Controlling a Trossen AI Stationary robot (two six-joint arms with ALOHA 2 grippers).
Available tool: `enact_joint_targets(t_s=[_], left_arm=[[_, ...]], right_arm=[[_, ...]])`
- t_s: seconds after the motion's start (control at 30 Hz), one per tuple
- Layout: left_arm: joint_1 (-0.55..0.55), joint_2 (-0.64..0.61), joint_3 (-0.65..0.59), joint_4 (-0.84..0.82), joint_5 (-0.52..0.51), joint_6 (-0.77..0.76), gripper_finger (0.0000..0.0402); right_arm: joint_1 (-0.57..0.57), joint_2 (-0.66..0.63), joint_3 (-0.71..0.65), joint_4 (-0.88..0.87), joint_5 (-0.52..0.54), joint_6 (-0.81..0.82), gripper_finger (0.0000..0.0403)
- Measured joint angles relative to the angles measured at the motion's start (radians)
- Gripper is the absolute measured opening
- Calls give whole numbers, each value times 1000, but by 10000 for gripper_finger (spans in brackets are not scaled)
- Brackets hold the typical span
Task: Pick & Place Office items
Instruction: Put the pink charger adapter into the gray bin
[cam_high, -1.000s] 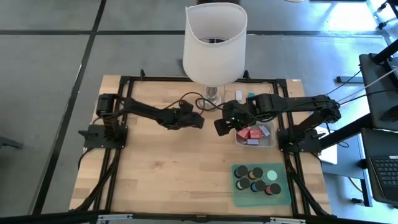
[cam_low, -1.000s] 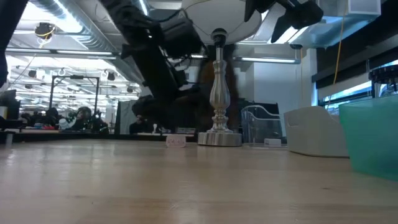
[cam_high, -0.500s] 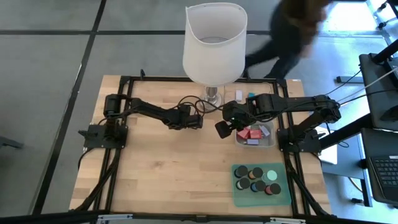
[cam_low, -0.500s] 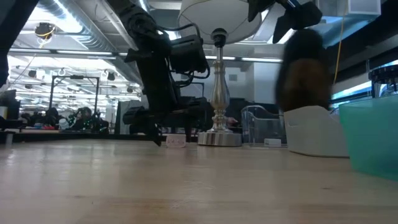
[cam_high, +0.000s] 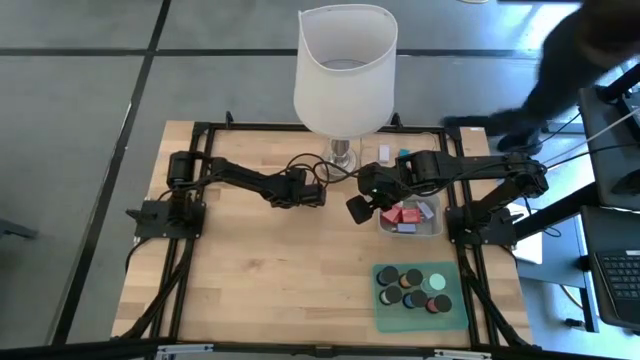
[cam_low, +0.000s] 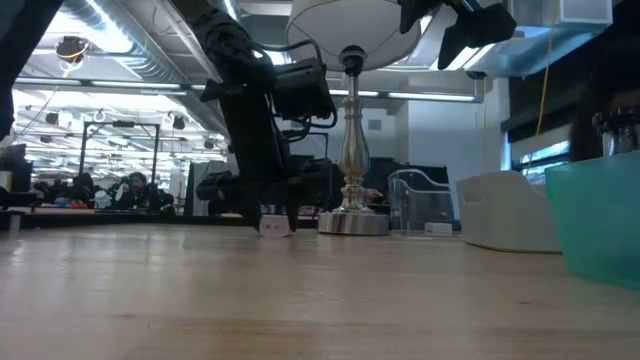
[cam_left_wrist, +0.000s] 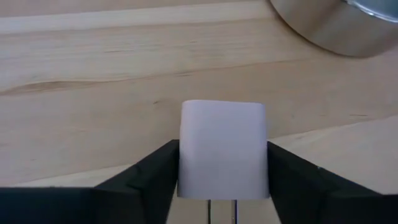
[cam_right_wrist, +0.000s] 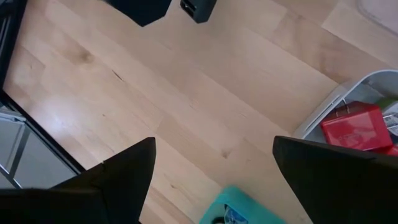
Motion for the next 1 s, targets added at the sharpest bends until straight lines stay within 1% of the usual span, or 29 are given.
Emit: enact_joint_targets(t_s=[0.07,0.1,0.3,0.37,0.57,0.7,0.87,0.93,1.0], left_arm=[[0,0,0,3,0,0,198],[-1,0,0,6,0,5,193],[-1,-6,5,8,32,121,193],[-5,-23,8,5,59,165,193],[-37,-99,25,7,84,319,193],[-91,-171,25,-8,8,426,193],[-199,-261,23,-10,-158,653,193],[-248,-291,23,3,-208,738,193],[-295,-319,23,-1,-268,799,195]], right_arm=[[0,0,0,0,0,0,327],[0,0,0,0,0,0,327],[0,0,0,17,0,0,327],[0,0,0,23,1,0,327],[0,0,0,91,4,30,327],[0,0,0,148,8,18,327],[0,0,0,185,11,-79,327],[0,0,0,188,13,-95,327],[0,0,0,195,37,-93,327]])
